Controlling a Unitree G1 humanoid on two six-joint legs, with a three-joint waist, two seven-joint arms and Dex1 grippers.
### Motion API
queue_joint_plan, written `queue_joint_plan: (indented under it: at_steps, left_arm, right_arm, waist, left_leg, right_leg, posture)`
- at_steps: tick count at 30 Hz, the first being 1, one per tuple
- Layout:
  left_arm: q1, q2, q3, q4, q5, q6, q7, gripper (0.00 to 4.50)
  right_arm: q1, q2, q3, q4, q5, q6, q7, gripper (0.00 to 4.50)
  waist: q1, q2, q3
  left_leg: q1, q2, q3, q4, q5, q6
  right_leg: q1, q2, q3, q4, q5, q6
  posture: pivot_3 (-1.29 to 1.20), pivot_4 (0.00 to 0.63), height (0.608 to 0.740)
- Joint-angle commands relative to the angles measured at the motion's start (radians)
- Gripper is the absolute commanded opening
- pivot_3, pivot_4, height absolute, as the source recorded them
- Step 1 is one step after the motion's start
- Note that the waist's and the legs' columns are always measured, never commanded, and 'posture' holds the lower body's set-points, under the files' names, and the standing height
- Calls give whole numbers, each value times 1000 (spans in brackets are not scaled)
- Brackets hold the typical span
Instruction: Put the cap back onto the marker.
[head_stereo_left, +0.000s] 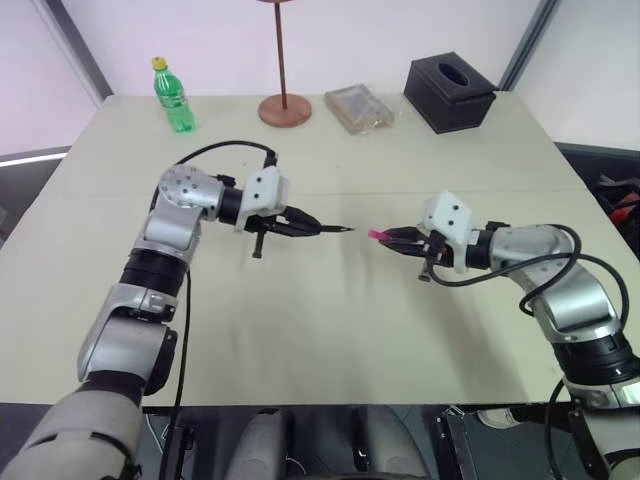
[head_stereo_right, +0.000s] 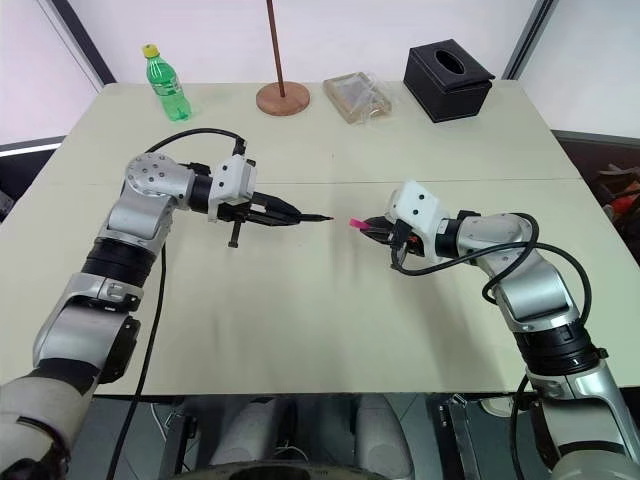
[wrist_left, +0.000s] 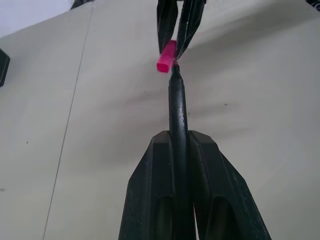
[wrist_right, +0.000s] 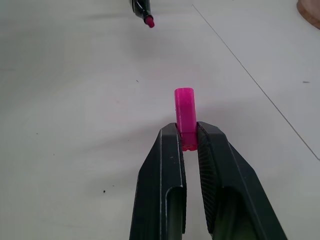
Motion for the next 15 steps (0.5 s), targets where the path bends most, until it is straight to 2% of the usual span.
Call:
queue_joint_plan:
  at_steps: [1,15]
  left_arm:
    - [4,1,0,-32,-16,-1,0,0]
    - [-13,-4,-6,38,15,-47,10,0]
  right_arm:
    - [-29,3,-8,-26,4,-6,4,76]
    - [-17,10,-16,-163,54,93,-6,76]
  waist:
    - [0,0,0]
    - [1,0,0]
  left_leg:
    - [0,0,0,0,0,0]
    - [0,0,0,0,0,0]
  right_leg:
    - [0,0,0,0,0,0]
    - [0,0,0,0,0,0]
  posture:
    - [0,150,740]
    - [0,150,740]
